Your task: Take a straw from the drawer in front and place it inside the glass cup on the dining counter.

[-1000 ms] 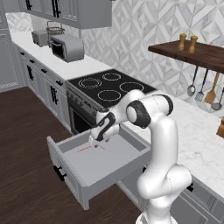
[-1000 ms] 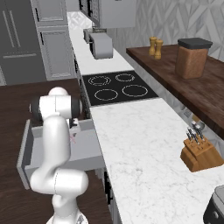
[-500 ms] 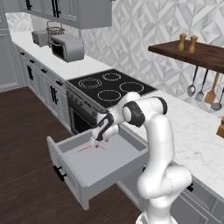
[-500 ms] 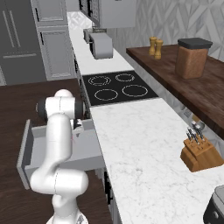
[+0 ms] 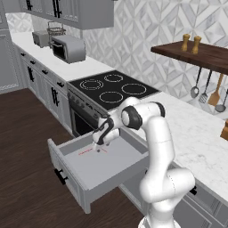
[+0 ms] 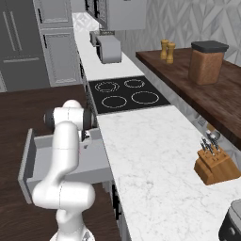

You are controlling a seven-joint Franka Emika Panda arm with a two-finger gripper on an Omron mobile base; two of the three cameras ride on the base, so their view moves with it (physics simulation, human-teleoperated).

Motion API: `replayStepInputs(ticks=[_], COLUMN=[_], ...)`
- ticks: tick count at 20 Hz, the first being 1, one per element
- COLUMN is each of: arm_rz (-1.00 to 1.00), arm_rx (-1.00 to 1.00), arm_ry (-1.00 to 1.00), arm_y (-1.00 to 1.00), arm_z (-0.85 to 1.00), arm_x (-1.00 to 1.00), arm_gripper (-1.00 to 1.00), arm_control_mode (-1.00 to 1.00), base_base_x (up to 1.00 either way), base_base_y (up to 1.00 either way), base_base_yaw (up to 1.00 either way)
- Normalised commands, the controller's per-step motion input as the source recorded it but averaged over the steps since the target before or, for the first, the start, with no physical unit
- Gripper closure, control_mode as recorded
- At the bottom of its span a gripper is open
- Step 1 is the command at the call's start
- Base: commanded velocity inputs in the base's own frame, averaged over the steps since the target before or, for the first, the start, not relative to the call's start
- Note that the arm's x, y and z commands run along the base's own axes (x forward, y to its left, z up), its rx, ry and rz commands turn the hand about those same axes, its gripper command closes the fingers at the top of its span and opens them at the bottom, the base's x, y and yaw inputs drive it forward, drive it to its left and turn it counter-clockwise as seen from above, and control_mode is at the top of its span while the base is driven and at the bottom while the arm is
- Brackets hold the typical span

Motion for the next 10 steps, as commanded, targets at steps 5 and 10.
replayStepInputs(ticks=[5,10], arm_rz=[0.05,0.03], arm_rx=[0.0,0.0], arm_ry=[0.0,0.03], arm_y=[0.0,0.0], arm_z=[-0.27,-0.29], arm_x=[0.16,0.01], arm_gripper=[-1.0,1.0], arm_control_mode=[-1.0,-1.0], base_base_x=[0.0,0.0], base_base_y=[0.0,0.0], base_base_yaw=[0.0,0.0])
